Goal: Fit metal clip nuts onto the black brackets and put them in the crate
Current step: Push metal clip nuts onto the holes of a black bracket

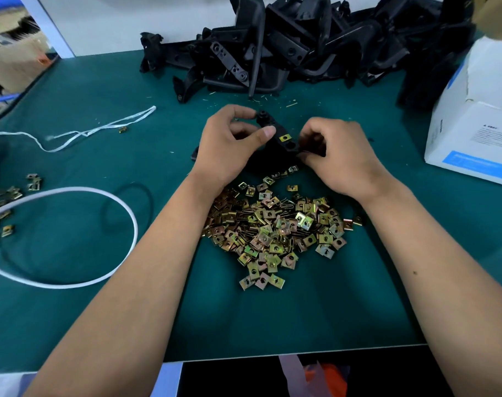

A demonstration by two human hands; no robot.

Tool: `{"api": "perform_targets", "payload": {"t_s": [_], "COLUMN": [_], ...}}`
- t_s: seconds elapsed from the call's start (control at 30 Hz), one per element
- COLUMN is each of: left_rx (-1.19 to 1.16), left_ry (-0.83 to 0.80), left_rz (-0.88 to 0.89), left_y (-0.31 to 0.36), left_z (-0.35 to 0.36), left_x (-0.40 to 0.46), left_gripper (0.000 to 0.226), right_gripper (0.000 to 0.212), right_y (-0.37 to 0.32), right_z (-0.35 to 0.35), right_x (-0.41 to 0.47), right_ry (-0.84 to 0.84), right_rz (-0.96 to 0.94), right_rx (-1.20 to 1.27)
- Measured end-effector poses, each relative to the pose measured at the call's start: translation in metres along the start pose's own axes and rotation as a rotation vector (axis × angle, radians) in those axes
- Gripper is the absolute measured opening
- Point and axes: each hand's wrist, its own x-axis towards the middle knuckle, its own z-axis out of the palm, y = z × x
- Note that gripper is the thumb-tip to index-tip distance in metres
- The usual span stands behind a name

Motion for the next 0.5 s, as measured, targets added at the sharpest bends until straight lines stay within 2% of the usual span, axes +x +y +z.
{"api": "perform_targets", "payload": {"t_s": [0.1, 0.27, 0.33, 0.4, 0.5], "left_rx": [-0.002, 0.006, 0.042, 0.067, -0.009], "left_ry": [-0.024, -0.089, -0.159, -0.219, -0.274], "left_rz": [0.003, 0.096, 0.193, 0.27, 0.269], "left_y": [-0.001, -0.001, 0.0, 0.003, 0.004], "left_z": [0.001, 0.002, 0.003, 0.005, 0.008], "left_x": [-0.001, -0.004, -0.007, -0.007, -0.006], "left_gripper": [0.05, 0.068, 0.061, 0.043, 0.014], "right_gripper": [0.015, 0.008, 0.005, 0.004, 0.009], "right_y": [0.0, -0.003, -0.009, -0.015, -0.018], "right_z": [0.001, 0.002, 0.004, 0.007, 0.01], "right_x": [0.0, 0.002, 0.001, -0.001, -0.003], "right_ry": [0.012, 0.169, 0.21, 0.24, 0.294], "right_rz": [0.02, 0.077, 0.106, 0.123, 0.146], "right_rx": [0.063, 0.36, 0.545, 0.687, 0.768]}}
